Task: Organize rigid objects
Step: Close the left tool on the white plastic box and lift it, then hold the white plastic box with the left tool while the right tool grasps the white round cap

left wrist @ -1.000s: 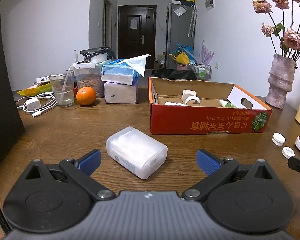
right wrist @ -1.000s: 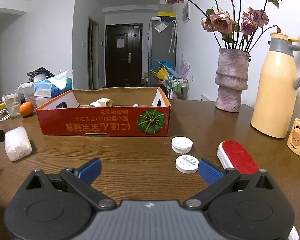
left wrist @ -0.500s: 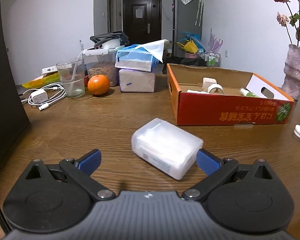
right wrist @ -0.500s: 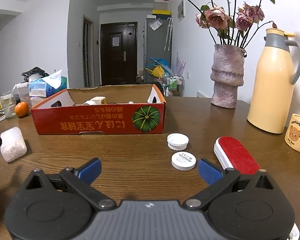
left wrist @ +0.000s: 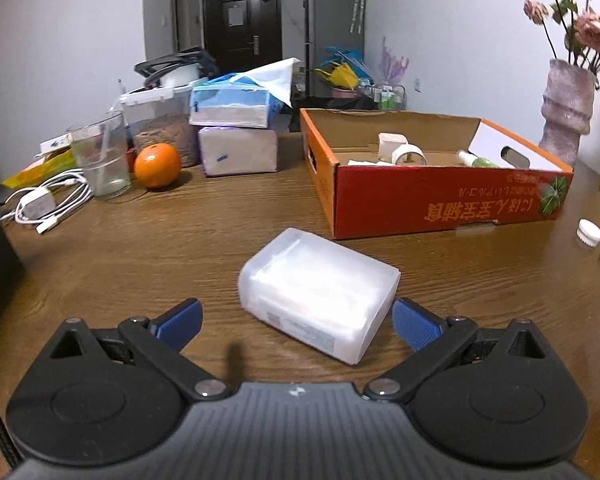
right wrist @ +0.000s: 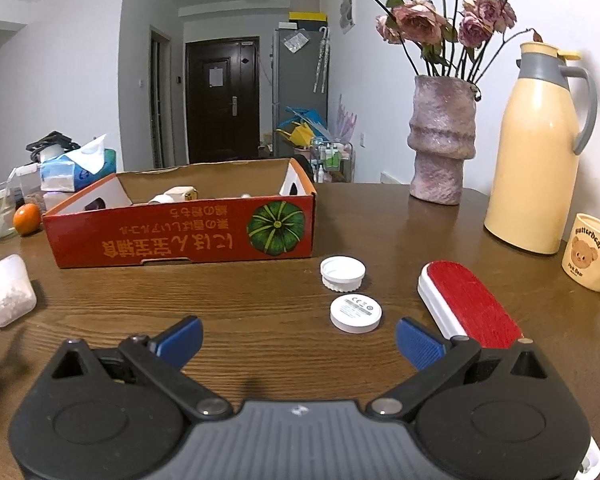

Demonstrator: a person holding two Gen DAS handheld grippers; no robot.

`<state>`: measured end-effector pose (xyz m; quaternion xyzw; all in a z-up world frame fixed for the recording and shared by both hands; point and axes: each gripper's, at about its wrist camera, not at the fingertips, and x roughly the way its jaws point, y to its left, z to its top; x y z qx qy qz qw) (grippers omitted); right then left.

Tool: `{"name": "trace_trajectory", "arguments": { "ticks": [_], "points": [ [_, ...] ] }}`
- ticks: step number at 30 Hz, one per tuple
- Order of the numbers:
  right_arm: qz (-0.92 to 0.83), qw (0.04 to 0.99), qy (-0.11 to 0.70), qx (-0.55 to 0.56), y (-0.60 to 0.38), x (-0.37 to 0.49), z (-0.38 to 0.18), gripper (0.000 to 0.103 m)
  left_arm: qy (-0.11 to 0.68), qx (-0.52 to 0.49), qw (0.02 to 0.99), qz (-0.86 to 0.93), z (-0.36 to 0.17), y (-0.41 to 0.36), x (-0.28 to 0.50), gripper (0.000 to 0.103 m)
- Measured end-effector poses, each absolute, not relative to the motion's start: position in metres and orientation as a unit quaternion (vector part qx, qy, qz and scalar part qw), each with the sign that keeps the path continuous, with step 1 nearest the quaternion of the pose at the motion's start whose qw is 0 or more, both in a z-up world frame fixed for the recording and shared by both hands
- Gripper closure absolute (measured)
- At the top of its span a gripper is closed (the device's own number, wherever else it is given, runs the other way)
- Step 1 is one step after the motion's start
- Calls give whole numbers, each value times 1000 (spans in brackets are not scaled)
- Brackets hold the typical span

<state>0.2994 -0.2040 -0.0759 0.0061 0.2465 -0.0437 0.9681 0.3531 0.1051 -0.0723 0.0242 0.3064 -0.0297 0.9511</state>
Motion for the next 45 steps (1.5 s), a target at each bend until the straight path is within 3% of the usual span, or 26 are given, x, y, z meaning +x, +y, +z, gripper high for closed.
{"name": "trace_trajectory", "arguments": {
  "ticks": [13,19,26,45],
  "points": [
    [-55,964,258,25,-209,307,-81,0,338,39,939,-54,-86,100,396,0],
    [-56,962,264,32,-211,310,-82,0,340,47,937,-64,-87,98,396,13],
    [-53,962,265,35,-211,311,-82,0,328,45,942,-53,-83,97,389,20],
    [-46,963,262,41,-211,310,-82,0,266,28,963,10,-60,76,351,20]
  ]
}}
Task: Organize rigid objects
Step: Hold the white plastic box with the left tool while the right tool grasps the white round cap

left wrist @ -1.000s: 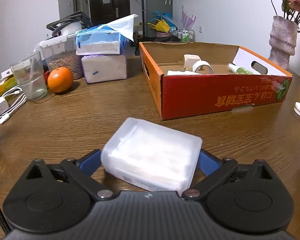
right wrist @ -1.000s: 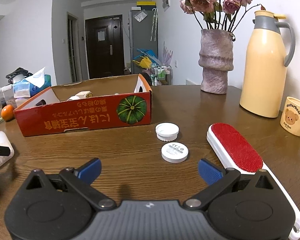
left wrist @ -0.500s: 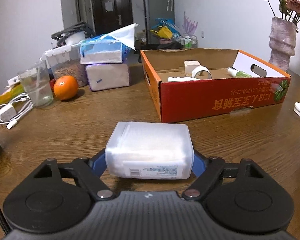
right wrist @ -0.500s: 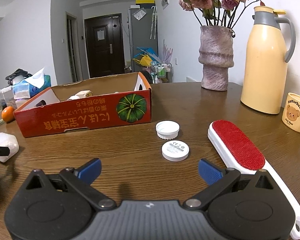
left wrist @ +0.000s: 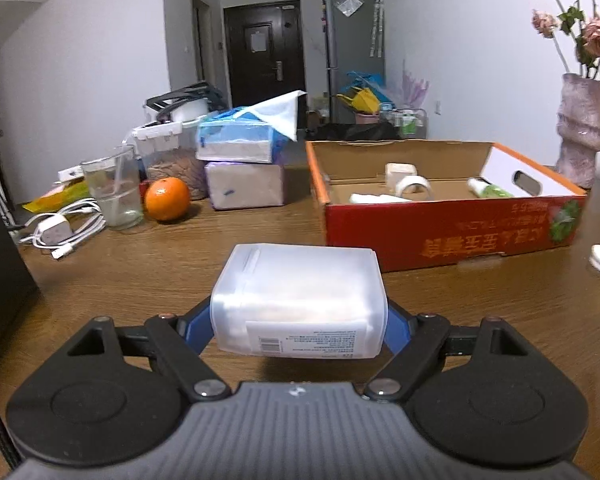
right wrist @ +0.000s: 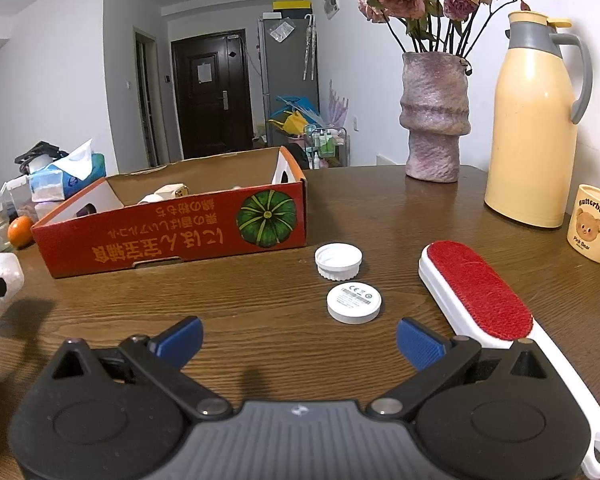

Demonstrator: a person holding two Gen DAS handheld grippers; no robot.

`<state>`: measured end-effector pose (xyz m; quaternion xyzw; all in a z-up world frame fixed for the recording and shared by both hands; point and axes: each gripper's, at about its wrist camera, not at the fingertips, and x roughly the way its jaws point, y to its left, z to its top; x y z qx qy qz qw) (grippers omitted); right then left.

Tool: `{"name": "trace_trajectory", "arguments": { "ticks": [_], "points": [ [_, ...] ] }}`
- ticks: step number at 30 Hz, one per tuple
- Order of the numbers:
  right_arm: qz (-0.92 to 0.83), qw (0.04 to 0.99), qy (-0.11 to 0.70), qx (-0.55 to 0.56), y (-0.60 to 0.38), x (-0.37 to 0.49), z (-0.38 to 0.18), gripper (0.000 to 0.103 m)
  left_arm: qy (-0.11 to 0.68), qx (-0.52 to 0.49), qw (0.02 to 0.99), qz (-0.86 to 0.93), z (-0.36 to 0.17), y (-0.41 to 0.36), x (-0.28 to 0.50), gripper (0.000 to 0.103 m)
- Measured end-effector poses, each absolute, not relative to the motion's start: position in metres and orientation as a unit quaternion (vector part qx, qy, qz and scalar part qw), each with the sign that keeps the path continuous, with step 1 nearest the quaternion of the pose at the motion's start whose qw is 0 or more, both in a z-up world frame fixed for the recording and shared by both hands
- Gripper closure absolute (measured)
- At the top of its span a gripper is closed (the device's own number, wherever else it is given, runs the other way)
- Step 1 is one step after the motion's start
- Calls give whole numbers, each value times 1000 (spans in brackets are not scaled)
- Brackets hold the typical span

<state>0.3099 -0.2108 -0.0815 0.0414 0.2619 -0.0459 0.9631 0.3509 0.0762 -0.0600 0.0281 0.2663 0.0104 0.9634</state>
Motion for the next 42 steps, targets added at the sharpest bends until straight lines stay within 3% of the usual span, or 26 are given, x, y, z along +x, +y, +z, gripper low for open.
{"name": "trace_trajectory", "arguments": {
  "ticks": [15,25,39,42],
  "points": [
    [-48,956,287,50,-231,332,-87,0,255,2,967,25,-51,60,333,20],
    [-62,942,322,71,-258,357,-95,6,256,-9,966,37,-50,57,331,20],
    [-60,937,342,24,-254,382,-98,6,259,-16,965,43,-51,58,334,20],
    [-58,939,339,22,-254,382,-97,13,260,-17,965,44,-52,59,334,20]
  ]
}}
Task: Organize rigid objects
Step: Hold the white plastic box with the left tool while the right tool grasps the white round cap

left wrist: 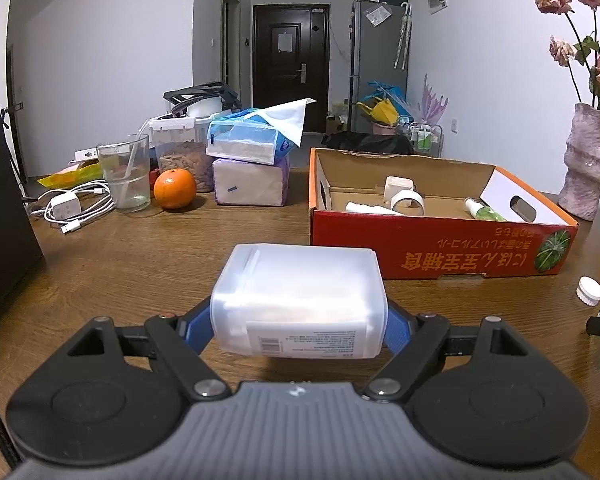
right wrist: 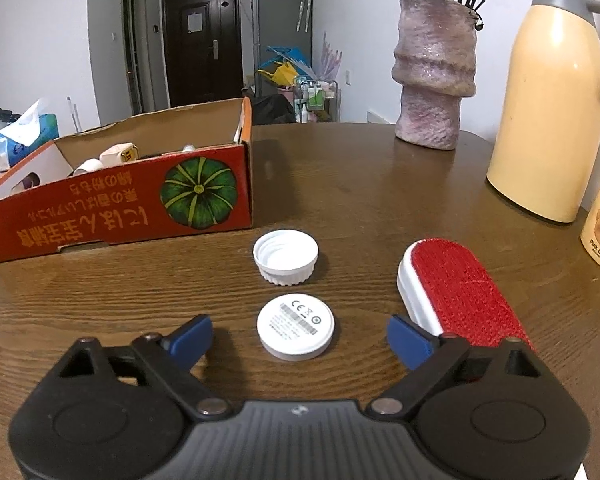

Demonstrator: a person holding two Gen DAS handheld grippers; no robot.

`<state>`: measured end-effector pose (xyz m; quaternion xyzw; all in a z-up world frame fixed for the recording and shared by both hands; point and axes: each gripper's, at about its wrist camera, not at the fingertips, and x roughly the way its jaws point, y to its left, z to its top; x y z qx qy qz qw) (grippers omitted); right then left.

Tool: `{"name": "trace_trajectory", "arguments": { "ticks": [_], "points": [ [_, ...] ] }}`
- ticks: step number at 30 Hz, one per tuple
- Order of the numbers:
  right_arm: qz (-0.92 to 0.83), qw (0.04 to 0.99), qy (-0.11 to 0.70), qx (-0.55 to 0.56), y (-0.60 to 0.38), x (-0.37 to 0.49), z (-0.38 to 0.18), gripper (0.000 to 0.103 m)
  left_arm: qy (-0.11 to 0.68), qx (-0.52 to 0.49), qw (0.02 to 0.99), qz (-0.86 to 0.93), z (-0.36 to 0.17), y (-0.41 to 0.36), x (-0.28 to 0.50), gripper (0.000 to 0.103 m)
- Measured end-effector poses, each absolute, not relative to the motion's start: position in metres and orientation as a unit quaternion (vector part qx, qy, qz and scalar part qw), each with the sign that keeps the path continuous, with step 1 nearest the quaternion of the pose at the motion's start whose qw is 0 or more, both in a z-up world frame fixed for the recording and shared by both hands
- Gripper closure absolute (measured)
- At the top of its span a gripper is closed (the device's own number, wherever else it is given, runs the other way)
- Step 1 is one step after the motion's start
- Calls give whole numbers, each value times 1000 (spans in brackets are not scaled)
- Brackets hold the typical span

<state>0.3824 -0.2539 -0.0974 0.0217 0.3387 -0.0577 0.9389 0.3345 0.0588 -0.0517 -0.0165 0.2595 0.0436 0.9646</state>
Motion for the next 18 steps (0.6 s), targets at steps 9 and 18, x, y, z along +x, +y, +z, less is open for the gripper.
{"name": "trace_trajectory", "arguments": {
  "ticks": [9,18],
  "points": [
    [-42,945,324,18,-252,378,-94,52,257,-19,965,40,-51,60,334,20],
    [-38,946,321,17,-252,378,-93,64,251,-23,967,37,-48,60,330,20]
  ]
}}
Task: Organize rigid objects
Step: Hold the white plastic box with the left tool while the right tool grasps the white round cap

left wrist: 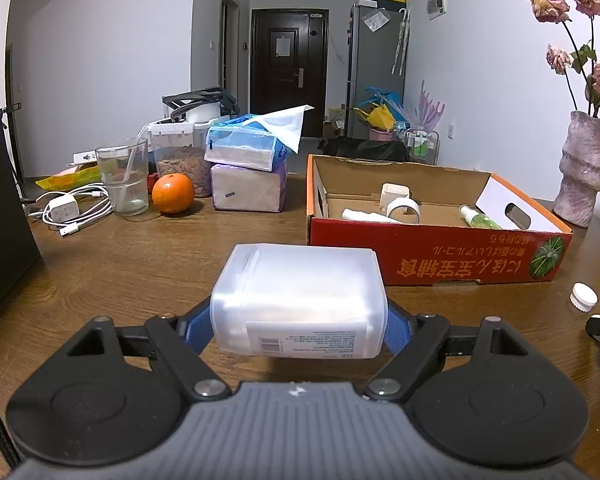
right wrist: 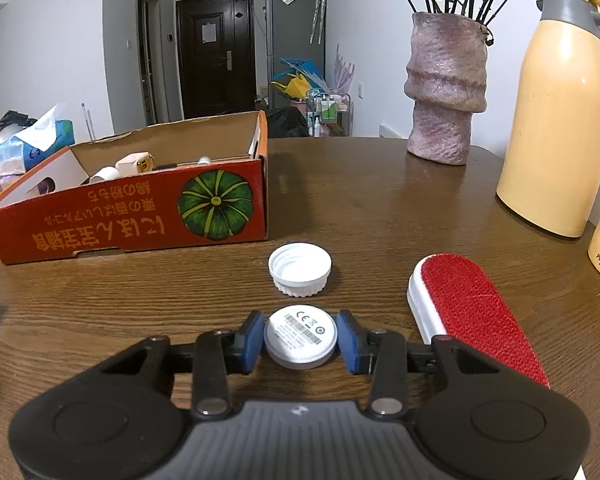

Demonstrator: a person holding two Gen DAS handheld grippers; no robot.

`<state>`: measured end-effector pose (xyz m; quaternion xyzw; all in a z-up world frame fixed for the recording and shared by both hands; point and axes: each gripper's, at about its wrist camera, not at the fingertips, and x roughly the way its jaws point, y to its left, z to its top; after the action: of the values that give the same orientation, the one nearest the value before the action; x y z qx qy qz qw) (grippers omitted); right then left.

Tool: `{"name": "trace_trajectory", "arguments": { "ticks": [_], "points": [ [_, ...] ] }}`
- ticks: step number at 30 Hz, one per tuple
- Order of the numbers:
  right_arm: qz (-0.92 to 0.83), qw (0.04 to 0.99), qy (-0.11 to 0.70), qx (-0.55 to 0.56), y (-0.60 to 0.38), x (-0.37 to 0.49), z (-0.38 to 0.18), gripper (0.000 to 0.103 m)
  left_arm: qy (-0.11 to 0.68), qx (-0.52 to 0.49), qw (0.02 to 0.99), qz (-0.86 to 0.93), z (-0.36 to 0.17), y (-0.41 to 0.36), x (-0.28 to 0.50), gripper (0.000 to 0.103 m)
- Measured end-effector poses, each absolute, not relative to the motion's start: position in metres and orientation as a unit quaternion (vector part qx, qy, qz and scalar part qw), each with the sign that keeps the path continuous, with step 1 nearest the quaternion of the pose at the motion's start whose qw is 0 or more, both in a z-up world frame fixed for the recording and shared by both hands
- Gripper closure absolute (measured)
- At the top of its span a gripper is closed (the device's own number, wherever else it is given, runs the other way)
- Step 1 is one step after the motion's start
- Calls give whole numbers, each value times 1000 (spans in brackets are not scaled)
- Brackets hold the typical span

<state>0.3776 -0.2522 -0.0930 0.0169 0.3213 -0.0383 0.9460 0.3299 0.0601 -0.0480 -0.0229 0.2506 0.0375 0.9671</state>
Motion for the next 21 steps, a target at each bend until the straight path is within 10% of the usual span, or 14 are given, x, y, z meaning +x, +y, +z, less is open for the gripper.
{"name": "trace_trajectory", "arguments": {
  "ticks": [21],
  "points": [
    [-11,964,266,14,-227,354,-77,65,248,-21,968,27,-45,53,329,20]
  ]
}}
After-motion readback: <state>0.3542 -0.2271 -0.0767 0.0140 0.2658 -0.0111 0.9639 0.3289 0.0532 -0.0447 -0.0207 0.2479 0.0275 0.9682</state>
